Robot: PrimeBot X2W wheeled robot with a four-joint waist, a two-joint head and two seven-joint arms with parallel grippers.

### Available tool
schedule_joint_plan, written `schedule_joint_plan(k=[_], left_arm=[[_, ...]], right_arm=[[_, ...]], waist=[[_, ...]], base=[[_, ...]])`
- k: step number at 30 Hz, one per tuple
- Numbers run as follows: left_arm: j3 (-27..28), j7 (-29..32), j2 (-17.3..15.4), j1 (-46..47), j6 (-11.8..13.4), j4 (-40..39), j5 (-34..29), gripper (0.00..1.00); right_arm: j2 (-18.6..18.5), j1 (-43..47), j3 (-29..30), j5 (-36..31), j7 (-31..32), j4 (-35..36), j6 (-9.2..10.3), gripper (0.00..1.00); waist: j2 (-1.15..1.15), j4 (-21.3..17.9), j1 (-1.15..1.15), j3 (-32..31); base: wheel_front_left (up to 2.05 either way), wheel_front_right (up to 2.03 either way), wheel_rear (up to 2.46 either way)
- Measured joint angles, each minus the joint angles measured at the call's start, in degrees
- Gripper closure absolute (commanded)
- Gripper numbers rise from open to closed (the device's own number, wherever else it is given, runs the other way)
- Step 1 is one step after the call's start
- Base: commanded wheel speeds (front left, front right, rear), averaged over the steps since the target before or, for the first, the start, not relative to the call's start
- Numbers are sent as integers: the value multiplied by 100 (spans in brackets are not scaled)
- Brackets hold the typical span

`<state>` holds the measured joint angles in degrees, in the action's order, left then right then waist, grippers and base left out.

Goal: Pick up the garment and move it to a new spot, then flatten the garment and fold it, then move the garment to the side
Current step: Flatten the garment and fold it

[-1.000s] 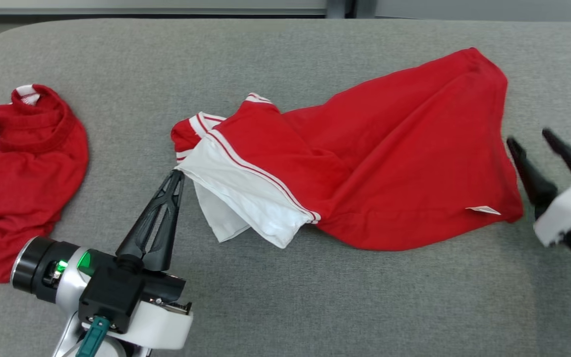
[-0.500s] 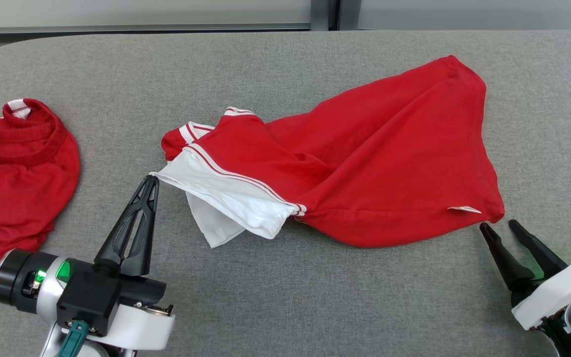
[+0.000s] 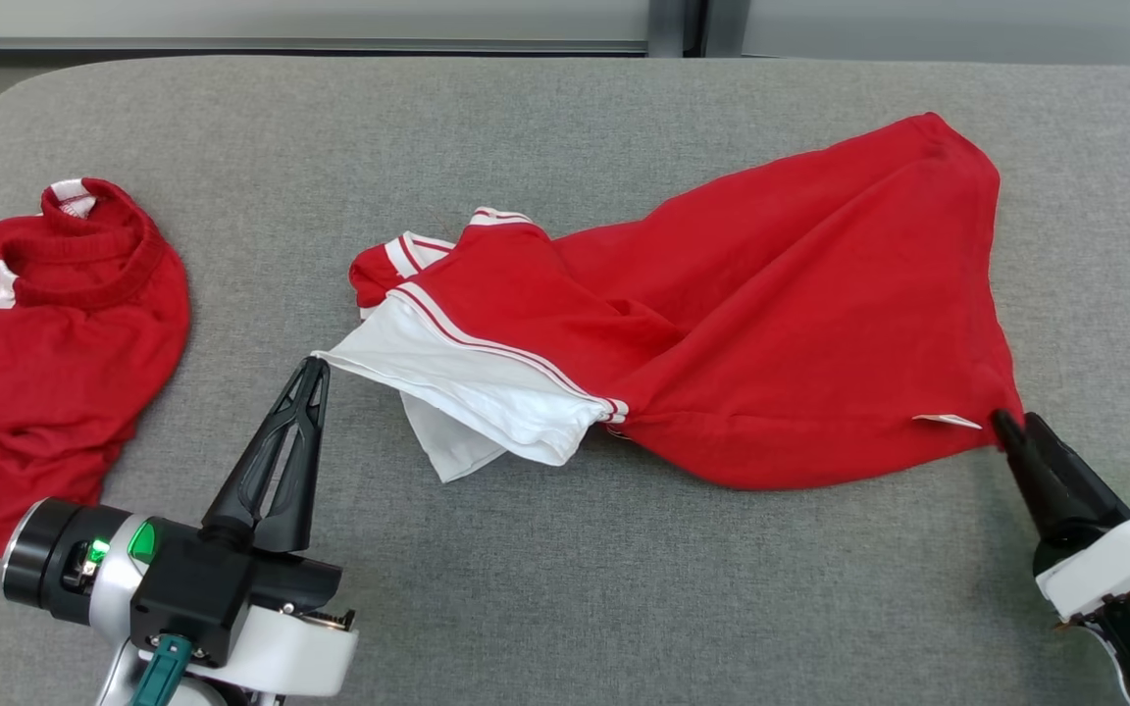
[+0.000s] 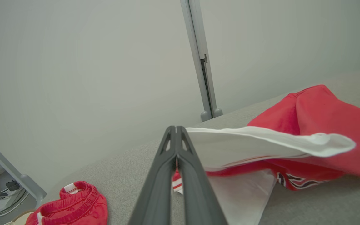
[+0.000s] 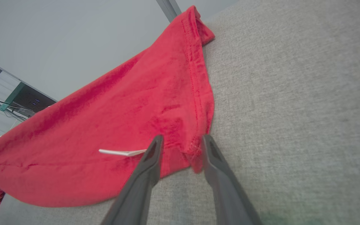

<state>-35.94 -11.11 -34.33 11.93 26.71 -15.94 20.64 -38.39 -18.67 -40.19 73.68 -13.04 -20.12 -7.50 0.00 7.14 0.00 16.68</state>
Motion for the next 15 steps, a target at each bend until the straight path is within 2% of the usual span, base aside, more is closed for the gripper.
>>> schedule_joint_plan(k=[1, 3, 4, 5, 15], left_arm=[[-7, 0, 5, 0, 0, 5, 0, 100], [-12, 0, 9, 2, 0, 15, 0, 100], [-15, 0, 11, 3, 0, 22, 0, 100], [-16, 0, 11, 4, 0, 30, -1, 100], [74, -5, -76, 13, 11, 63, 26, 100]], right_arm=[[-25, 2, 1, 9, 1, 19, 0, 51], [-64, 31, 41, 101, 1, 49, 0, 62], [-75, 58, 58, 156, 1, 85, 0, 73], [-80, 83, 59, 194, 1, 119, 0, 100], [-235, 112, 38, 179, -35, 258, 0, 100]], waist=[[0, 14, 0, 1], [0, 31, 0, 2], [0, 32, 0, 0], [0, 30, 0, -2], [0, -122, 0, -125]], base=[[0, 0, 0], [0, 0, 0], [0, 0, 0], [0, 0, 0], [0, 0, 0]])
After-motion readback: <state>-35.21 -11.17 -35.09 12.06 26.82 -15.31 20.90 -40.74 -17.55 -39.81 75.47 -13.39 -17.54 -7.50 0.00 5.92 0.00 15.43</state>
